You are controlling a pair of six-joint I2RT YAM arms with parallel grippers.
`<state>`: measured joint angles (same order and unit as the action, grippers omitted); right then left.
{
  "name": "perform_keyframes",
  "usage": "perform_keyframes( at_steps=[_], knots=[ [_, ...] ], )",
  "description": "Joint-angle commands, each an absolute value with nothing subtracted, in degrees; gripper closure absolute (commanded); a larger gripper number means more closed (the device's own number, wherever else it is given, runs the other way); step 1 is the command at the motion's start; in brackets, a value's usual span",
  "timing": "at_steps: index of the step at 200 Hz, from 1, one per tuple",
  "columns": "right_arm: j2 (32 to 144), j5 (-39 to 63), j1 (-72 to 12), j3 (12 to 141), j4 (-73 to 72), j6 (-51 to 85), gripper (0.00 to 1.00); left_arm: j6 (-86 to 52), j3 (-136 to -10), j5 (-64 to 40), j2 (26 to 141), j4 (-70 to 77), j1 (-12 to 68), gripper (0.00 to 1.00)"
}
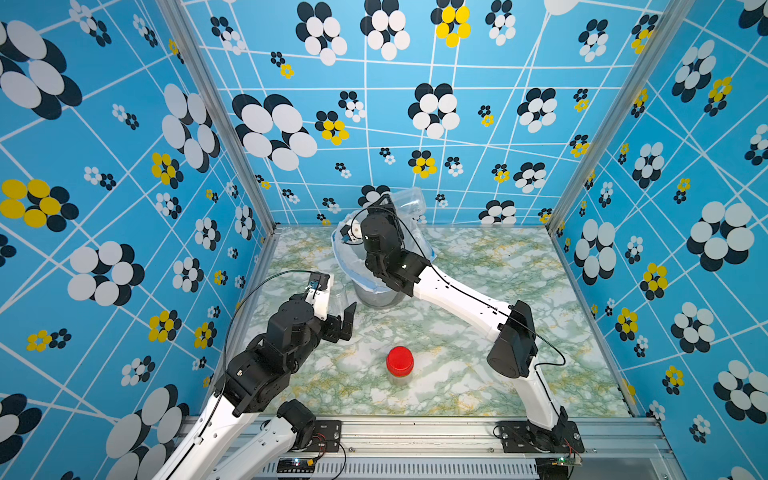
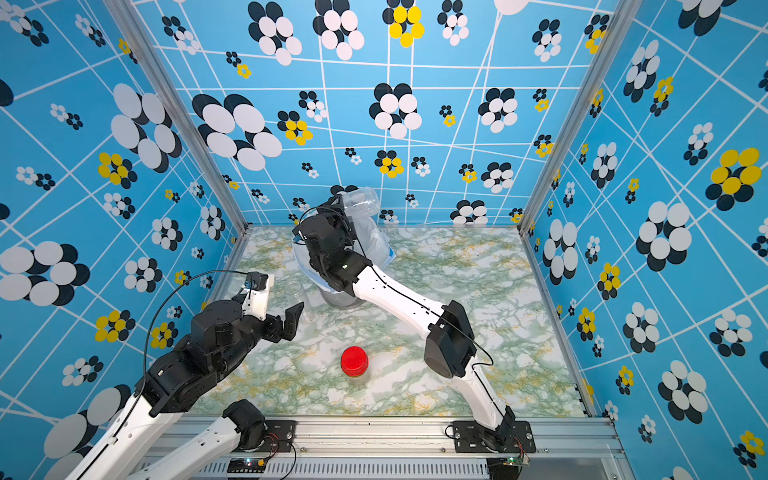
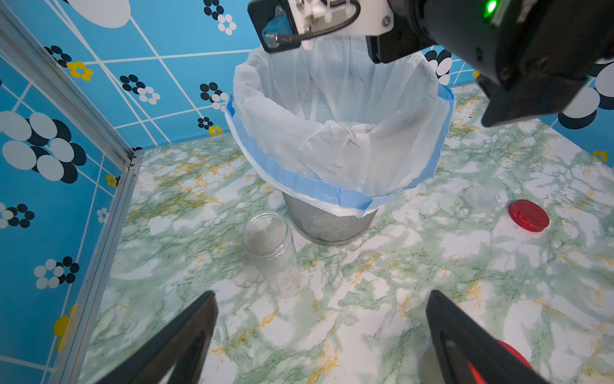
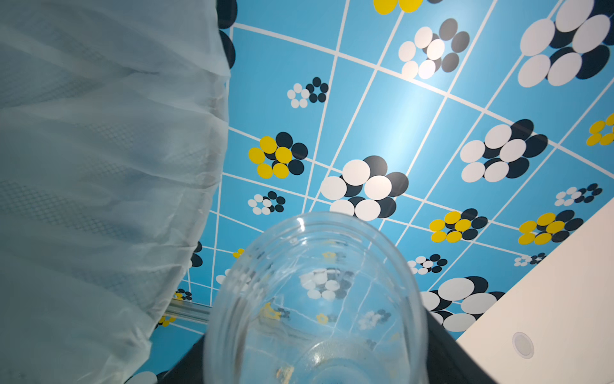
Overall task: Empty moldy mung beans from jars
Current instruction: Pour the moldy mung beans from the jar into the trash bin.
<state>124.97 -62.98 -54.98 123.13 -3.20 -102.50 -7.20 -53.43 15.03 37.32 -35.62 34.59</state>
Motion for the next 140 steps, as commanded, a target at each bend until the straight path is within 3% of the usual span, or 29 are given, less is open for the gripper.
perform_keyframes(
  at_steps=[1, 38, 93, 140],
  knots=[
    [122.1, -64.6, -54.7, 122.6, -4.9, -102.7, 0.62, -8.3, -52.6, 15.1, 37.1, -35.2, 35.0, 0.00],
    [119.9, -64.4, -56.0, 129.7, -0.5, -98.8, 0.62, -8.5, -52.6, 15.1, 36.9, -35.6, 35.1, 0.00],
    [122.1, -68.3, -55.2, 126.9, 12.3, -85.4, 0.68, -8.9, -52.6, 14.6, 37.3, -35.2, 35.1, 0.01],
    [122.9, -59.5, -55.8, 144.0, 31.3, -68.0, 0.67, -8.9, -53.0, 14.8, 37.2, -35.9, 35.1, 0.00]
  ],
)
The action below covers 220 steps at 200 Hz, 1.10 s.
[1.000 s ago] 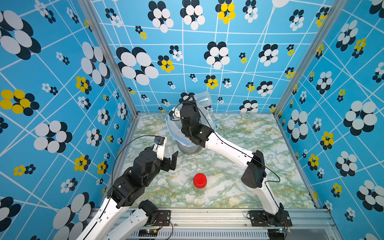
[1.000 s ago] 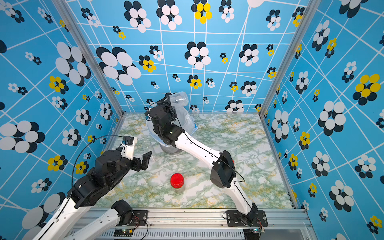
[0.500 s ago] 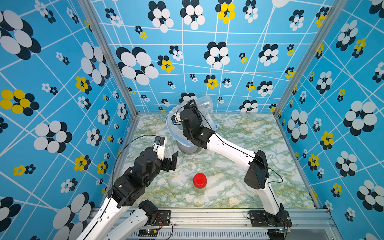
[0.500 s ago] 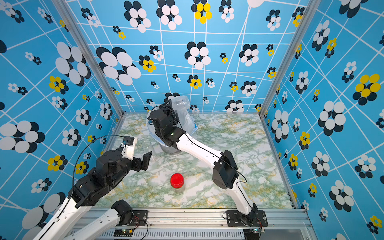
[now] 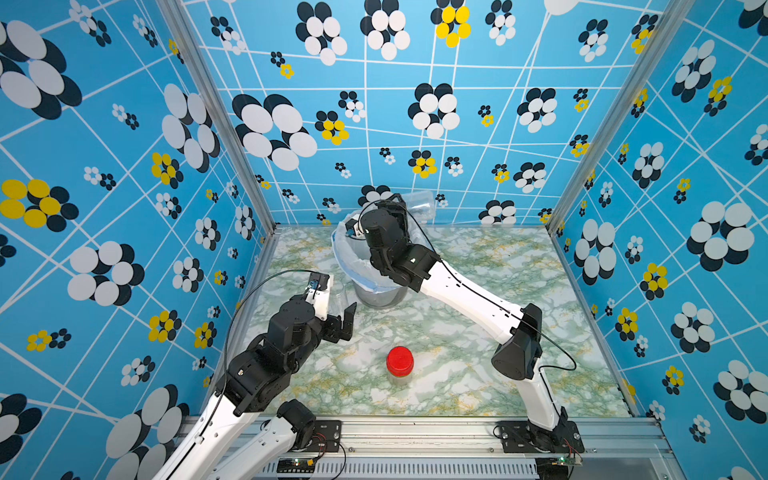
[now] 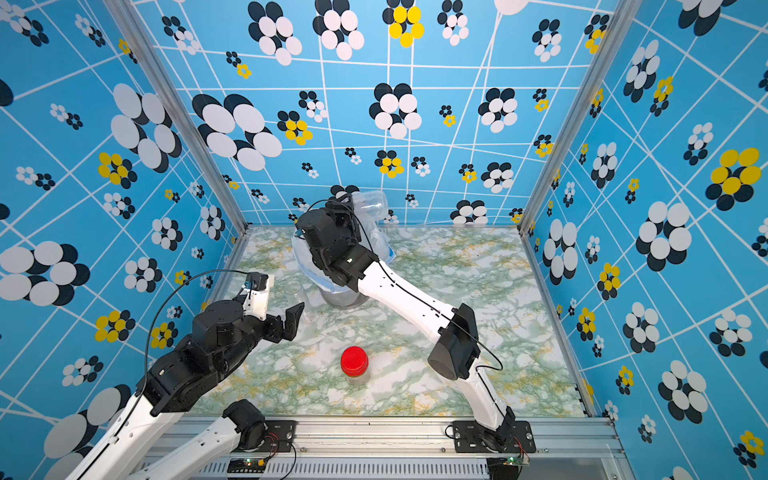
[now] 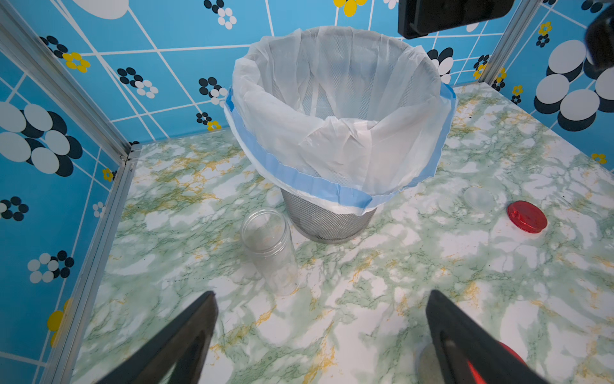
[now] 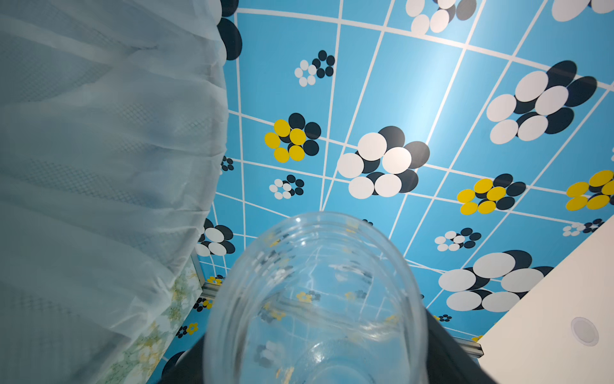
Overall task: Empty moldy mung beans from jars
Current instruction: Pour the moldy mung beans from the jar into the trash bin, then place the jar at the center of the board.
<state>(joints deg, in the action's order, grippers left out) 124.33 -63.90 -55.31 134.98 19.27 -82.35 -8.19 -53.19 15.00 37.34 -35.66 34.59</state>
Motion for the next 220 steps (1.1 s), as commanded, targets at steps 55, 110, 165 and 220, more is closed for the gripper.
perform_keyframes(
  at_steps=[55, 110, 165, 220],
  knots=[
    [123.2, -52.1, -56.2, 159.2, 52.7, -41.9, 0.67, -9.7, -53.0, 13.5, 38.2, -34.1, 35.1, 0.01],
    [118.9, -41.9, -54.8, 160.9, 59.2, -24.6, 0.67, -9.8, -53.9, 12.3, 39.6, -34.5, 35.1, 0.00],
    [107.9, -32.6, -46.9, 146.4, 62.8, -8.8, 0.69, -7.5, -53.4, 4.6, 39.6, -32.4, 35.1, 0.00],
    [79.6, -26.7, -37.8, 97.4, 31.9, -5.5, 0.68, -6.6, -51.7, -4.9, 34.2, -30.4, 36.7, 0.01]
  ],
)
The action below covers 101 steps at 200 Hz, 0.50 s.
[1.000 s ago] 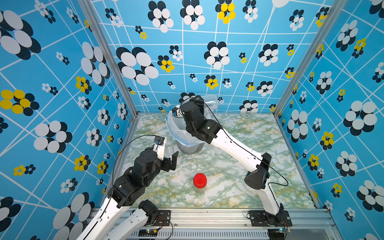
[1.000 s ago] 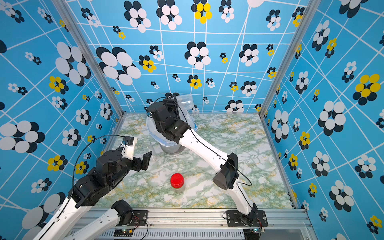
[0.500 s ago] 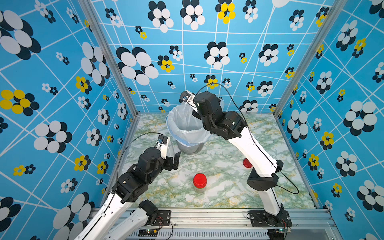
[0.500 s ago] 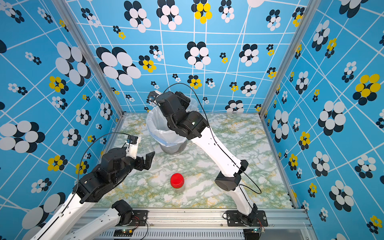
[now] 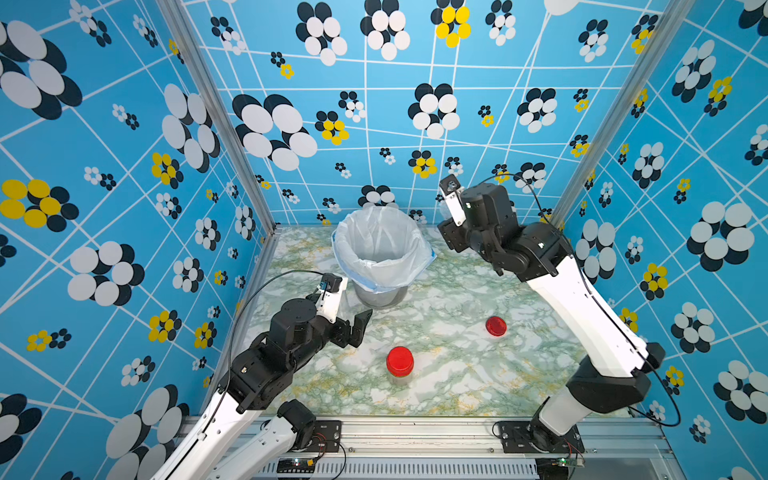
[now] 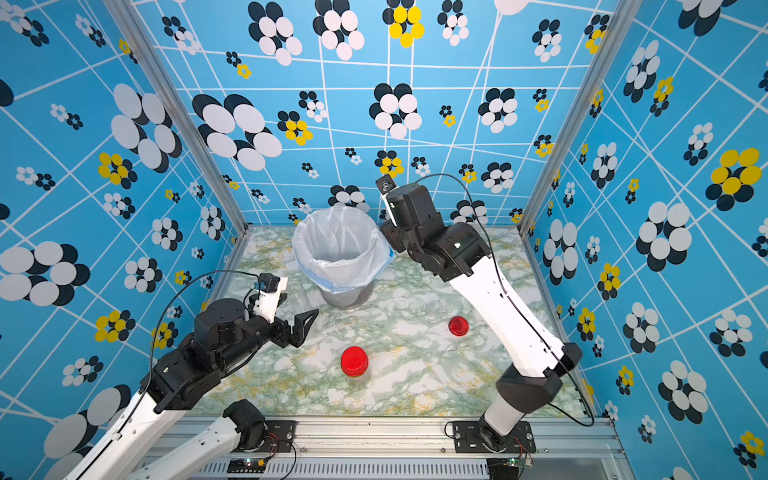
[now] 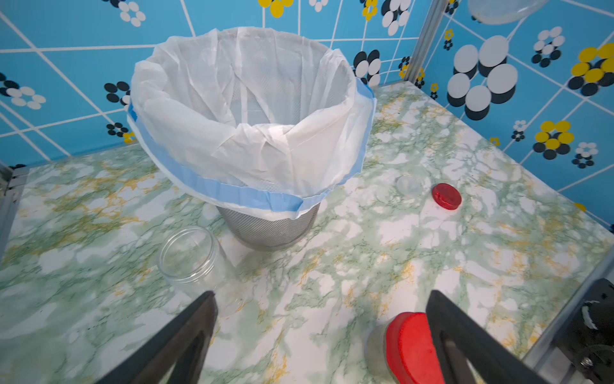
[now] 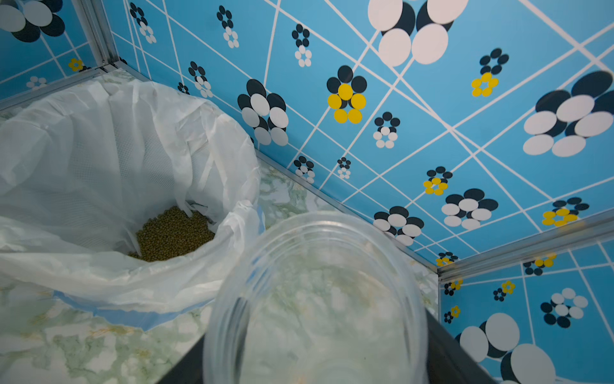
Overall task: Empty moldy mung beans from jars
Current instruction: Place the jar at the center of the board.
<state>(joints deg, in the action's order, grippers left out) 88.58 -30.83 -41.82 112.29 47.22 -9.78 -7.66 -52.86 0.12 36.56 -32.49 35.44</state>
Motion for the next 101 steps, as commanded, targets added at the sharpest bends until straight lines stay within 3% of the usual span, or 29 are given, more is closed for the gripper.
perform_keyframes(
  at_steps=[1, 42, 101],
  knots=[
    [79.3, -26.6, -37.6, 96.7, 31.5, -5.4, 0.68, -6.6, -51.7, -4.8, 34.1, -30.4, 36.8, 0.01],
    [72.0, -24.8, -32.6, 76.5, 22.0, -4.6, 0.68, -5.1, -50.6, -1.2, 34.5, -32.2, 41.3, 0.00],
    [75.6, -14.3, -25.3, 59.8, 0.6, -2.3, 0.68, -3.7, -50.7, 3.9, 37.5, -31.3, 47.5, 0.00]
  ],
)
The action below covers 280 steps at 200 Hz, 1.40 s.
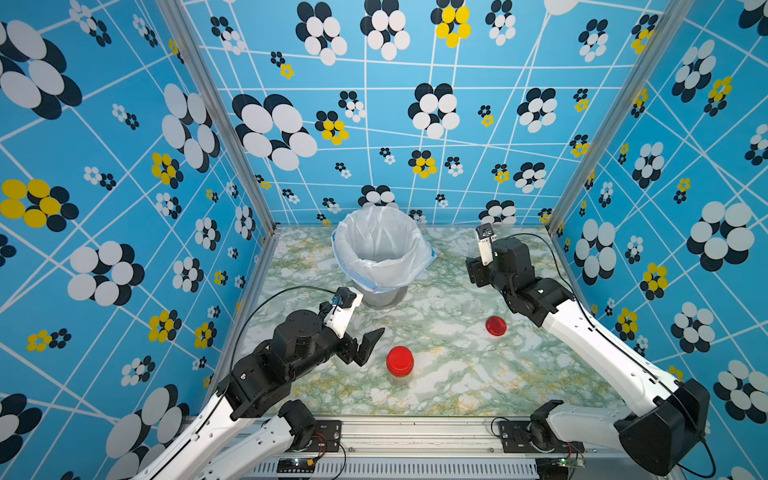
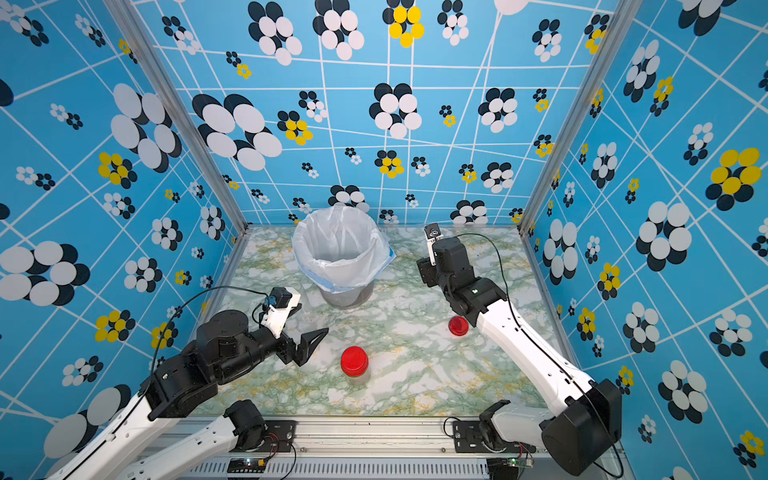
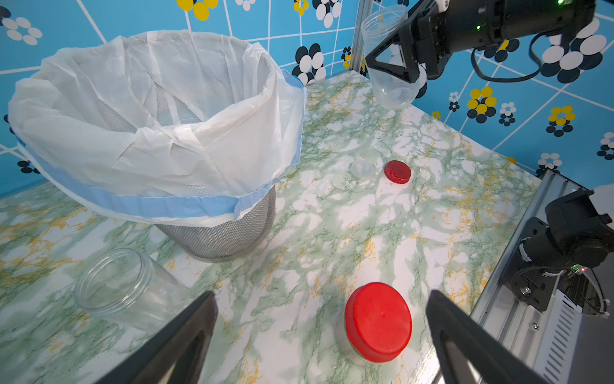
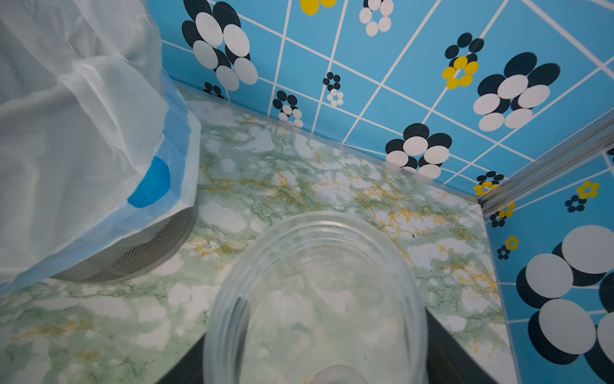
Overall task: Empty moldy mung beans from jars
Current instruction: Place the jar at the center of the board.
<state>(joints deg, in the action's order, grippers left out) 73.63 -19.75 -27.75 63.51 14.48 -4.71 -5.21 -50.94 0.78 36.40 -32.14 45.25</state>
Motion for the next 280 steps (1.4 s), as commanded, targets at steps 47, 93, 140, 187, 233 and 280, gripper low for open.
perform_keyframes(
  at_steps=[47, 93, 140, 187, 233, 280],
  knots=[
    [84.4, -9.1, -20.3, 56.5, -10.1, 0.5, 0.69, -1.7, -49.7, 8.7, 38.8, -29.7, 50.4, 0.00],
    [90.8, -5.3, -18.1, 57.7, -11.0, 3.9, 0.68, -1.5, -48.5, 7.5, 38.7, -29.6, 50.6, 0.00],
    [92.3, -3.1, -18.1, 54.1, -11.9, 6.7, 0.64, -1.2, -47.9, 7.3, 38.8, -29.3, 50.8, 0.00],
    [92.5, -4.7, -18.1, 52.0, -14.8, 4.7, 0.64, -1.2, -47.8, 6.8, 39.1, -28.7, 50.8, 0.01],
    [96.4, -8.2, -18.0, 56.5, -14.0, 0.8, 0.61, -1.7, -47.5, 7.1, 38.8, -28.9, 50.7, 0.00],
    [102.0, -9.8, -16.5, 66.5, -0.2, 4.9, 0.61, -1.8, -47.7, 7.4, 38.9, -29.0, 50.7, 0.01]
  ],
)
